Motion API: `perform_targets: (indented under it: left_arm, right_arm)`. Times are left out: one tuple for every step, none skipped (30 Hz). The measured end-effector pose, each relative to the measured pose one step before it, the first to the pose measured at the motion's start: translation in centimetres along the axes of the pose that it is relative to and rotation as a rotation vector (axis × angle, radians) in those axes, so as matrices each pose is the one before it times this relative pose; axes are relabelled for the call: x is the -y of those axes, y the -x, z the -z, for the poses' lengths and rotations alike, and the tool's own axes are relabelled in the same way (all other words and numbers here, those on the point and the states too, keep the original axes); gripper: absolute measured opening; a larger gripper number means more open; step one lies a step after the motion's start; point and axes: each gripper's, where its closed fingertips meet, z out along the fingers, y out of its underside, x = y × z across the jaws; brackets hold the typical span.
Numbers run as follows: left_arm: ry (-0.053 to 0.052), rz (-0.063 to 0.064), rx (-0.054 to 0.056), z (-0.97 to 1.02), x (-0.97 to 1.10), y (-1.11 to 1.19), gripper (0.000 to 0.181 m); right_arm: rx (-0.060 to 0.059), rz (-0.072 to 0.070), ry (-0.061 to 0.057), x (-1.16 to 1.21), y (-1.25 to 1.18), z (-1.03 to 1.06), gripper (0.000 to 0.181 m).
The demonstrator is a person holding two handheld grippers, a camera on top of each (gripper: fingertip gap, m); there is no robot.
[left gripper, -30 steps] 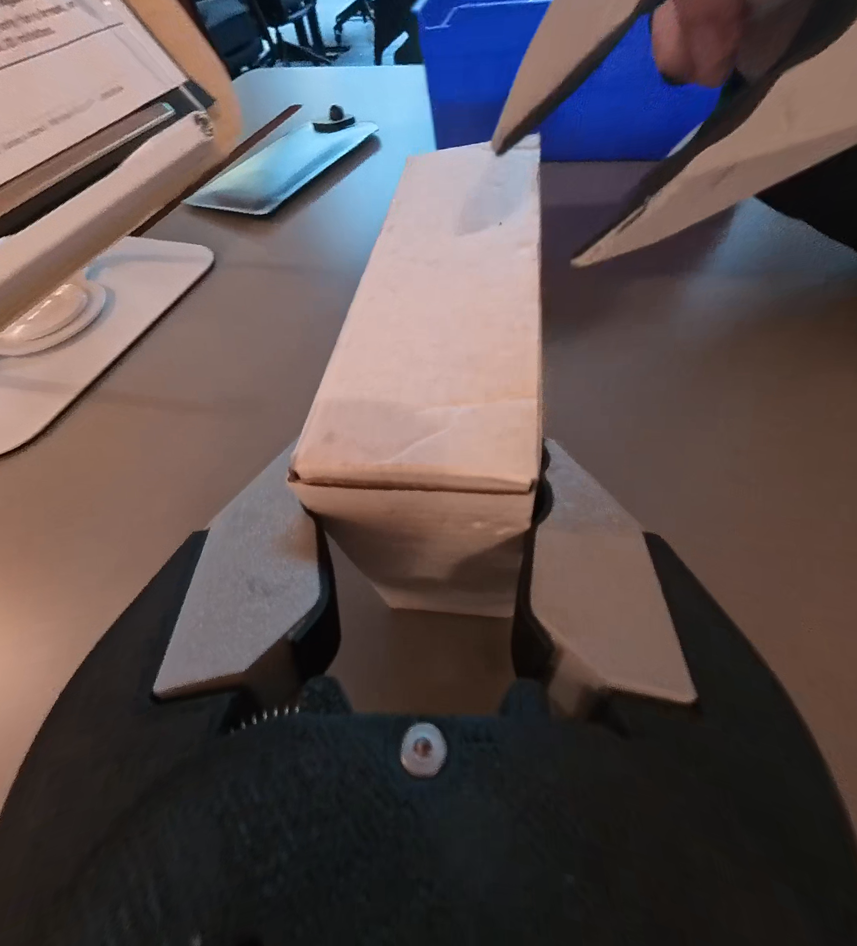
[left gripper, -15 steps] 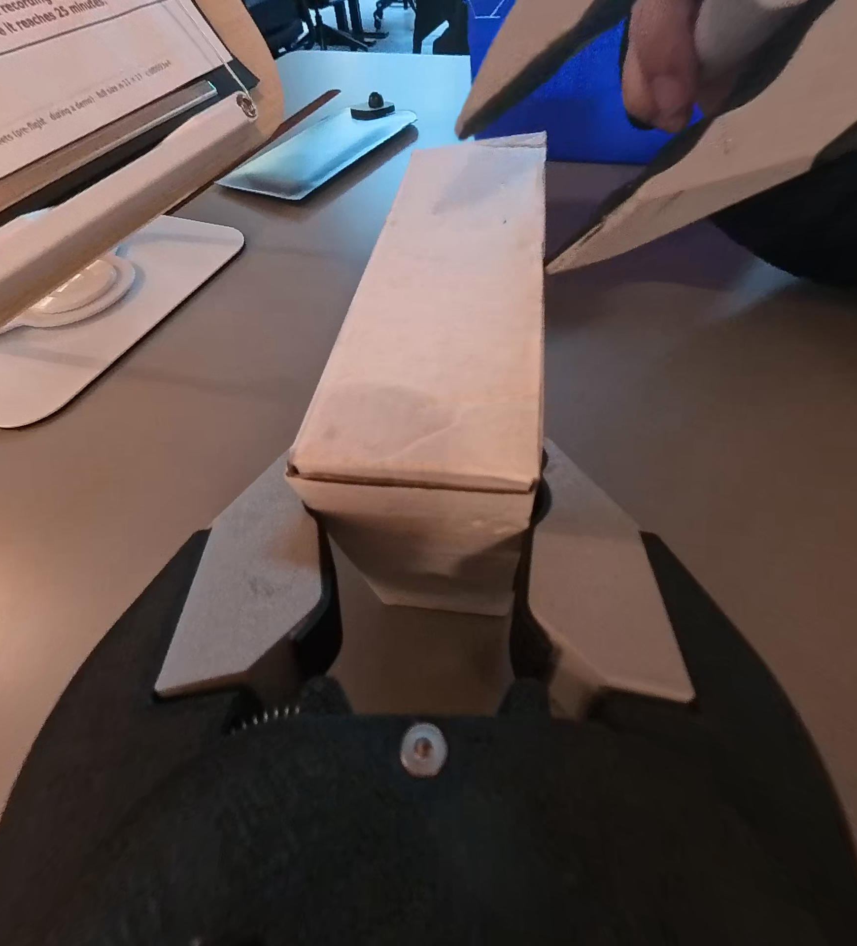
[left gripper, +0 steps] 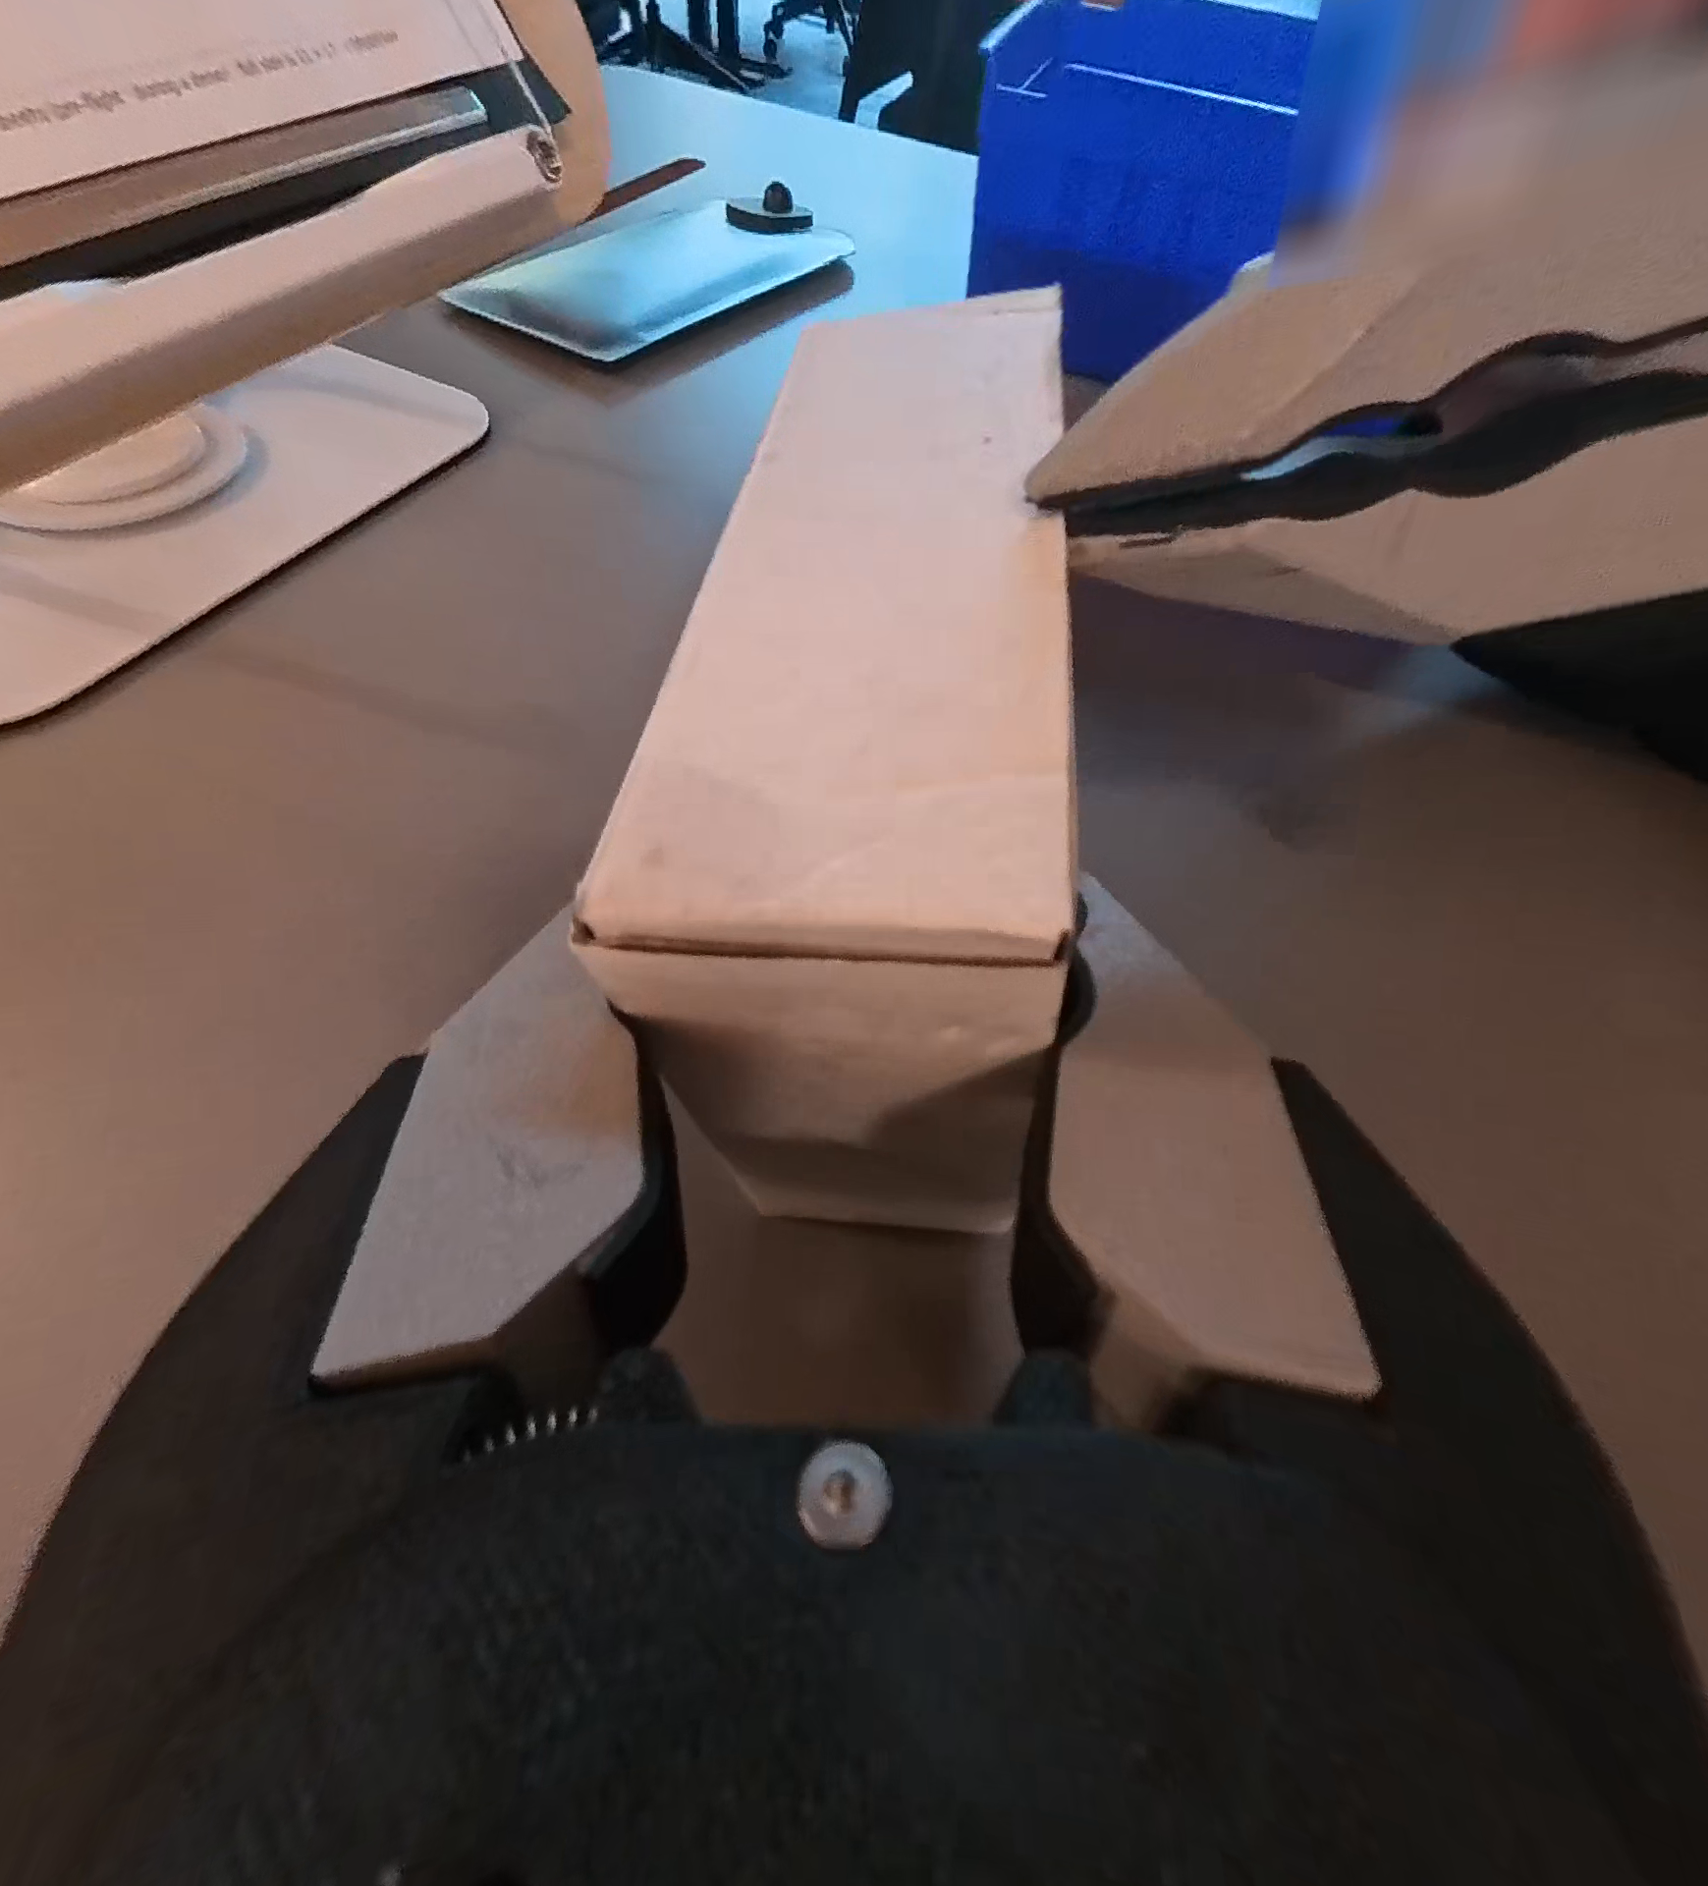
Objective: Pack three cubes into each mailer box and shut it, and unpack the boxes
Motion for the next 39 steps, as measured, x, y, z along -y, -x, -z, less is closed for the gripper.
perform_targets:
  left_arm:
    - [0.0028,0.0014,0.0018,0.066,-0.047,0.036,0.079]
    - [0.0012,-0.0019,0.0029,0.043,-0.028,-0.009,0.079]
    - [0.0021,-0.0040,0.0044,0.011,-0.028,-0.032,0.079]
    - [0.0044,-0.0068,0.0050,-0.011,-0.047,-0.061,0.079]
    - [0.0052,-0.0111,0.0055,-0.005,-0.036,-0.066,0.078]
    - [0.0025,-0.0146,0.0040,0.002,0.013,-0.073,0.079]
    - [0.0002,-0.0175,0.0008,0.019,0.044,-0.101,0.078]
    - [-0.0037,-0.0074,-0.0025,0.039,0.107,-0.071,0.078]
    - [-0.0100,0.0025,-0.0088,0.068,0.156,-0.067,0.078]
    - [-0.0105,0.0049,-0.0124,0.051,0.130,-0.046,0.078]
    - [-0.0008,0.0037,-0.0079,0.030,-0.009,0.023,0.078]
    - [0.0044,-0.0047,0.0044,-0.007,-0.107,0.151,0.078]
    - [0.0046,-0.0106,0.0104,-0.033,-0.111,0.188,0.078]
    - [0.0038,-0.0082,0.0033,-0.028,-0.062,0.061,0.078]
    - [0.0069,-0.0116,-0.0034,-0.082,-0.104,-0.096,0.078]
    - [0.0042,-0.0094,0.0046,-0.086,-0.060,-0.040,0.078]
    - [0.0004,0.0001,0.0027,-0.022,0.040,-0.019,0.077]
    - [-0.0002,-0.0061,0.0017,0.013,0.041,-0.023,0.078]
    - [0.0014,-0.0137,0.0065,0.024,0.021,0.009,0.078]
    - [0.0025,-0.0173,0.0122,0.042,0.029,0.093,0.077]
    - [0.0039,-0.0185,0.0121,0.066,-0.005,0.114,0.077]
    - [0.0036,-0.0145,0.0051,0.060,-0.023,0.041,0.077]
    - [0.0019,-0.0075,-0.0013,0.042,-0.024,-0.023,0.077]
    - [0.0037,-0.0182,-0.0025,0.011,-0.056,-0.118,0.077]
    - [0.0065,-0.0368,-0.0031,-0.026,-0.098,-0.248,0.078]
    - [0.0069,-0.0519,-0.0013,-0.110,-0.076,-0.379,0.078]
    - [-0.0085,-0.0453,0.0044,-0.058,0.271,-0.371,0.078]
    - [0.0032,-0.0293,0.0016,-0.096,0.148,-0.361,0.078]
    - [0.0046,-0.0111,-0.0009,-0.099,0.123,-0.302,0.078]
    - [0.0008,-0.0054,-0.0029,-0.102,0.134,-0.255,0.078]
    - [-0.0043,-0.0142,-0.0025,-0.097,0.151,-0.227,0.078]
    - [-0.0050,-0.0238,-0.0002,-0.067,0.151,-0.216,0.078]
    - [-0.0070,-0.0338,-0.0007,-0.039,0.170,-0.261,0.077]
    - [-0.0101,-0.0437,-0.0035,-0.002,0.220,-0.373,0.077]
    - [-0.0096,-0.0401,-0.0036,0.014,0.222,-0.404,0.077]
    - [-0.0081,-0.0169,-0.0098,0.027,0.202,-0.376,0.078]
    - [-0.0059,0.0130,-0.0236,0.027,0.122,-0.360,0.077]
    - [-0.0096,0.0027,-0.0122,0.035,0.089,-0.148,0.076]
    - [-0.0072,-0.0045,-0.0031,-0.005,0.021,-0.019,0.077]
  right_arm:
    - [-0.0099,0.0116,0.0023,0.061,0.011,-0.042,0.000]
    - [0.0025,-0.0053,-0.0024,0.055,0.023,0.018,0.000]
    - [0.0101,-0.0139,-0.0060,0.017,0.020,0.033,0.000]
    - [0.0125,-0.0168,-0.0083,0.026,0.000,0.066,0.000]
    - [0.0136,-0.0159,-0.0078,0.016,0.029,0.079,0.000]
    - [0.0130,-0.0091,-0.0067,0.021,0.060,0.101,0.000]
    - [0.0030,-0.0020,-0.0045,0.037,-0.011,0.078,0.000]
    - [-0.0067,0.0048,0.0001,0.018,-0.081,0.020,0.000]
    - [-0.0150,0.0108,0.0042,0.027,-0.124,-0.025,0.000]
    - [-0.0195,0.0111,0.0054,0.039,-0.171,-0.061,0.000]
    - [-0.0148,0.0071,0.0054,0.055,-0.123,-0.089,0.000]
    - [-0.0084,0.0024,0.0043,0.054,-0.062,-0.103,0.000]
    - [-0.0078,0.0008,0.0038,0.025,-0.063,-0.103,0.000]
    - [-0.0127,0.0029,0.0058,-0.066,-0.140,-0.107,0.000]
    - [-0.0180,0.0043,0.0011,-0.040,-0.260,-0.052,0.000]
    - [-0.0054,-0.0026,-0.0002,-0.030,-0.128,0.016,0.000]
    - [0.0076,-0.0138,-0.0010,-0.031,0.003,0.038,0.000]
    - [0.0076,-0.0173,-0.0044,-0.003,-0.027,0.056,0.000]
    - [0.0040,-0.0135,-0.0049,0.018,-0.069,0.043,0.000]
    - [-0.0006,-0.0090,-0.0045,0.011,-0.086,0.017,0.000]
    - [-0.0069,-0.0057,-0.0051,0.052,-0.126,-0.015,0.000]
    - [-0.0096,-0.0030,-0.0047,0.082,-0.136,-0.015,0.000]
    - [-0.0128,-0.0038,-0.0033,0.094,-0.196,-0.005,0.000]
    - [-0.0220,-0.0076,-0.0064,0.148,-0.373,0.022,0.000]
    - [-0.0313,-0.0095,-0.0106,0.205,-0.581,0.068,0.001]
    - [-0.0357,-0.0111,-0.0093,0.159,-0.691,0.073,0.002]
    - [-0.0285,-0.0132,-0.0029,0.031,-0.633,0.061,0.003]
    - [-0.0147,-0.0159,0.0026,-0.097,-0.407,0.021,0.003]
    - [-0.0044,-0.0159,0.0033,-0.166,-0.240,0.007,0.003]
    - [-0.0027,-0.0123,0.0007,-0.176,-0.168,-0.008,0.004]
    - [-0.0045,-0.0102,0.0001,-0.203,-0.139,-0.046,0.004]
    - [-0.0035,-0.0112,0.0039,-0.243,-0.116,-0.099,0.004]
    - [-0.0023,-0.0120,0.0139,-0.361,-0.085,-0.138,0.000]
    - [0.0031,-0.0047,0.0261,-0.549,-0.010,-0.176,0.000]
    - [0.0173,0.0013,0.0268,-0.594,0.265,-0.203,0.000]
    - [0.0112,0.0073,0.0075,-0.320,0.202,-0.133,0.000]
    - [0.0048,0.0116,-0.0072,-0.056,0.089,0.013,0.000]
    - [0.0118,0.0076,-0.0009,-0.099,0.126,0.044,0.000]
    - [0.0143,-0.0037,0.0083,-0.182,0.063,0.027,0.000]
